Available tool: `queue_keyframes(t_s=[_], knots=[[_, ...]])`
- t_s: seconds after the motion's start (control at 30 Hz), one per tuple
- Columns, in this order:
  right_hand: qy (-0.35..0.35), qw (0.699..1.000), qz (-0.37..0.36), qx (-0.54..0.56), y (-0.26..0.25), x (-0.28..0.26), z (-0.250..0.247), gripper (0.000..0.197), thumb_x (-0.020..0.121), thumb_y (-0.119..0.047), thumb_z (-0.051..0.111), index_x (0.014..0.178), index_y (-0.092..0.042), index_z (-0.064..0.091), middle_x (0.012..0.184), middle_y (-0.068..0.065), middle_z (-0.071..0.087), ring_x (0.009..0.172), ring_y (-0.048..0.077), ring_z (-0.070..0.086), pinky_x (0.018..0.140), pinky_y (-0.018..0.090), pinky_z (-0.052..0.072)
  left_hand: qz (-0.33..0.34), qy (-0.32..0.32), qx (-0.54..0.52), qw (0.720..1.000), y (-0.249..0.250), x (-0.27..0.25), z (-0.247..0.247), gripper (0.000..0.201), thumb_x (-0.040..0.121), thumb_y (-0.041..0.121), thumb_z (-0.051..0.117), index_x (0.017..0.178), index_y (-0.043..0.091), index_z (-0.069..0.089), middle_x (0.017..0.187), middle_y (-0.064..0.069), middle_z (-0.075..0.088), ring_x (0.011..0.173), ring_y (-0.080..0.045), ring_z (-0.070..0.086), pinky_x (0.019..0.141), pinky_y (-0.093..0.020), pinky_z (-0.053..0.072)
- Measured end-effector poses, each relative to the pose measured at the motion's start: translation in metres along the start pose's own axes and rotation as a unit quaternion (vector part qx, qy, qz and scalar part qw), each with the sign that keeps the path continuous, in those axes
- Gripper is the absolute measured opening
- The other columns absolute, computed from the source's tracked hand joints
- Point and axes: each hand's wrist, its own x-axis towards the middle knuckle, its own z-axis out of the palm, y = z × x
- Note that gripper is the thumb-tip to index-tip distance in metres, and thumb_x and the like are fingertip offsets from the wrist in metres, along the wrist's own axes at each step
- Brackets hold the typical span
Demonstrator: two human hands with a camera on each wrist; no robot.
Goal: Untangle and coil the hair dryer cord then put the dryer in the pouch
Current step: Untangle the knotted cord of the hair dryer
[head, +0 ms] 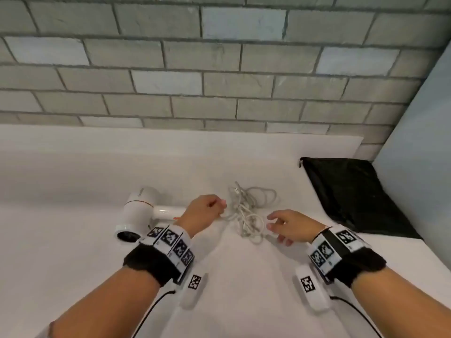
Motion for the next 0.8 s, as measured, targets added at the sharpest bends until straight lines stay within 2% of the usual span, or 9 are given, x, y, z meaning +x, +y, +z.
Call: queue_keyframes(t_s=[0.1,0.2,0.27,0.4,0.5,0.57,0.63,0.73,0.8], knots=[[0.002,1.0,0.021,0.003,-0.01,0.011,0.004,0.044,0.09,-0.023,0.05,0.127,0.0,0.044,0.102,0.017,0.061,0.065,0.017,0.058,0.053,0.022,0.048,0.01,0.062,0.073,0.995,0.012,0.018,0.016,0.037,0.093,0.037,0.043,0.095,0.004,0.06,0.09,-0.009,0.062,0.089,-0.025,0.057,0.076,-0.029,0.04],[-0.024,1.0,0.005,-0.015,-0.018,0.015,0.011,0.028,0.086,-0.016,0.052,0.107,0.0,0.061,0.1,0.024,0.066,0.06,0.012,0.054,0.052,0.022,0.046,-0.031,0.024,0.076,0.996,0.026,0.024,0.036,0.052,0.089,0.046,0.046,0.117,0.002,0.05,0.117,-0.016,0.06,0.112,-0.031,0.054,0.085,-0.029,0.038],[-0.042,0.999,-0.001,-0.02,-0.022,0.014,0.012,0.025,0.085,-0.01,0.049,0.106,-0.004,0.062,0.098,0.022,0.065,0.063,0.012,0.052,0.055,0.023,0.045,-0.062,-0.012,0.094,0.994,0.027,0.027,0.045,0.062,0.084,0.048,0.055,0.124,0.001,0.045,0.127,-0.016,0.055,0.118,-0.031,0.052,0.091,-0.029,0.039],[-0.051,0.999,-0.001,0.015,-0.018,0.016,0.011,0.032,0.091,-0.009,0.045,0.121,-0.011,0.052,0.09,0.01,0.061,0.067,0.013,0.055,0.057,0.023,0.047,-0.07,-0.032,0.064,0.995,0.018,0.038,0.042,0.043,0.073,0.014,0.069,0.112,0.002,0.055,0.114,-0.015,0.064,0.105,-0.028,0.06,0.087,-0.03,0.048],[-0.024,0.993,0.002,0.113,-0.016,0.014,0.012,0.024,0.092,-0.007,0.043,0.115,-0.007,0.051,0.079,0.006,0.057,0.062,0.015,0.055,0.055,0.023,0.046,-0.055,-0.049,-0.041,0.996,0.007,0.038,0.03,0.044,0.067,-0.002,0.067,0.111,0.0,0.057,0.092,-0.011,0.068,0.08,-0.022,0.064,0.075,-0.034,0.054],[0.006,0.985,-0.005,0.172,-0.019,0.013,0.012,0.016,0.092,-0.006,0.044,0.102,-0.002,0.055,0.076,0.011,0.057,0.061,0.018,0.055,0.058,0.026,0.046,-0.04,-0.054,-0.122,0.99,0.005,0.032,0.024,0.047,0.07,-0.013,0.063,0.114,-0.001,0.053,0.082,-0.007,0.065,0.072,-0.016,0.061,0.065,-0.025,0.051],[0.029,0.981,-0.017,0.192,-0.024,0.012,0.011,0.016,0.091,-0.008,0.049,0.101,0.0,0.058,0.084,0.015,0.059,0.069,0.02,0.055,0.063,0.025,0.046,-0.028,-0.043,-0.188,0.981,0.007,0.023,0.02,0.05,0.071,-0.02,0.056,0.115,0.004,0.047,0.078,-0.008,0.063,0.065,-0.011,0.064,0.059,-0.017,0.051],[0.033,0.975,-0.038,0.217,-0.033,0.009,0.011,0.029,0.089,-0.012,0.053,0.117,-0.003,0.052,0.1,0.012,0.058,0.087,0.02,0.056,0.071,0.023,0.047,-0.014,-0.028,-0.25,0.968,0.008,0.015,0.012,0.057,0.072,-0.024,0.039,0.122,0.005,0.043,0.076,-0.009,0.062,0.055,-0.006,0.064,0.055,-0.017,0.043],[0.024,0.968,-0.056,0.245,-0.037,0.006,0.013,0.039,0.089,-0.01,0.054,0.127,-0.009,0.045,0.096,0.011,0.058,0.082,0.019,0.058,0.069,0.023,0.049,-0.011,-0.029,-0.284,0.958,0.007,0.012,0.007,0.061,0.07,-0.025,0.034,0.123,0.005,0.044,0.072,-0.006,0.064,0.057,-0.007,0.064,0.056,-0.019,0.04]])
